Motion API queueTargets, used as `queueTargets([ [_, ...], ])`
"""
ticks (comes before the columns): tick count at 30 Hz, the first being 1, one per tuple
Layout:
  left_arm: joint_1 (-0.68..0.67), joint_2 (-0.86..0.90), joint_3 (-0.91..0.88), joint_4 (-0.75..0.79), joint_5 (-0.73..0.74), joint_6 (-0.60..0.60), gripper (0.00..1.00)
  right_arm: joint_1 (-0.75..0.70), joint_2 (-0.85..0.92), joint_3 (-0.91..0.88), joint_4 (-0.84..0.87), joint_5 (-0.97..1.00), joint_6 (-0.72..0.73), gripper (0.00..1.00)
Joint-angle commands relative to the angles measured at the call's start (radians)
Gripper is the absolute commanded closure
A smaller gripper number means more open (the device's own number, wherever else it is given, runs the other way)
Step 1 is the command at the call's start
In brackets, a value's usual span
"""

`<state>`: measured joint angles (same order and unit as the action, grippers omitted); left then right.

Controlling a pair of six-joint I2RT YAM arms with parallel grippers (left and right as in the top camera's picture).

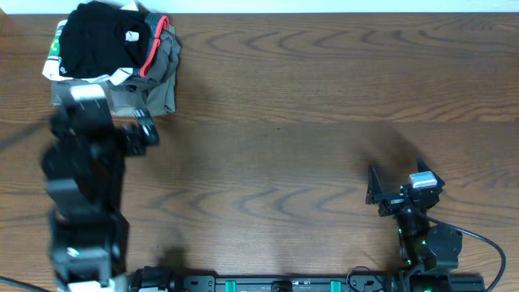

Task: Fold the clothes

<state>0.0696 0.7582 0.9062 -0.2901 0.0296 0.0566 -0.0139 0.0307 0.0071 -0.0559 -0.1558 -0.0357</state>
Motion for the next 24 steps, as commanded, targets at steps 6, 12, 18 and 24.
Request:
queueTargets([
  [6,-0.033,-0.369,-0.51,0.267,0.079,-0.145,0.02,-0.005,0.0,-0.002,-0.005,0.007,0.013,0.01],
  [12,-0.047,-0.547,-0.698,0.35,0.079,-0.145,0.02,-0.005,0.0,-0.002,-0.005,0.007,0.013,0.01],
  [18,-0.047,-0.653,-0.813,0.352,0.074,-0.117,0.02,-0.005,0.0,-0.002,-0.005,0.007,0.013,0.01],
  [24,-0.047,-0.729,-0.88,0.352,0.074,-0.046,0.02,-0.005,0.0,-0.002,-0.004,0.007,0.013,0.01],
])
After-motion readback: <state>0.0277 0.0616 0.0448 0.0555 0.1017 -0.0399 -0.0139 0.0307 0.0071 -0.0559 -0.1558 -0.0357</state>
